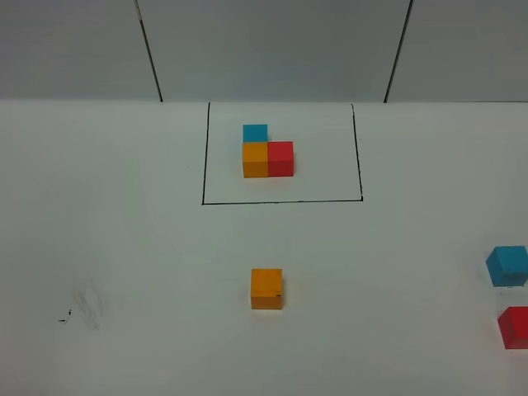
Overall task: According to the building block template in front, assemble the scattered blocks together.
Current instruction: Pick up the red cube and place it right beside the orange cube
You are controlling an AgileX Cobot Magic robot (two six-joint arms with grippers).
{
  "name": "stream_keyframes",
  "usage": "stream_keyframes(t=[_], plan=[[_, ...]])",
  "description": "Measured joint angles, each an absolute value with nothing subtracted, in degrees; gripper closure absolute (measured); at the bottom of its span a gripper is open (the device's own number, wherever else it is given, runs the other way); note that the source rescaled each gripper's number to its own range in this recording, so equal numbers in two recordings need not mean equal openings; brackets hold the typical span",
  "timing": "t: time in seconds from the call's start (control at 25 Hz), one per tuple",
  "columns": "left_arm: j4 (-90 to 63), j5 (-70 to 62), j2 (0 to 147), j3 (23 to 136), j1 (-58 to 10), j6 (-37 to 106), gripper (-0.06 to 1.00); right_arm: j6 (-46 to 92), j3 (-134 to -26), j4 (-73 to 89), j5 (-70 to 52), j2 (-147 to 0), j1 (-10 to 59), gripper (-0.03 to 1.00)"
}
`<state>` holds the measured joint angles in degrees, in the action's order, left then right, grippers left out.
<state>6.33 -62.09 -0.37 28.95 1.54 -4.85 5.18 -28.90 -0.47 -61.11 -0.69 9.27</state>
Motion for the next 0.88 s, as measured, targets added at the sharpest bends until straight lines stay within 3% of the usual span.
stream_keyframes(t=[0.88], plan=[[6.3,-62.1,-0.4,28.9,1.5,-4.9,0.34,5.0,-28.9,-0.5,-61.1,-0.7,9.3,0.3]])
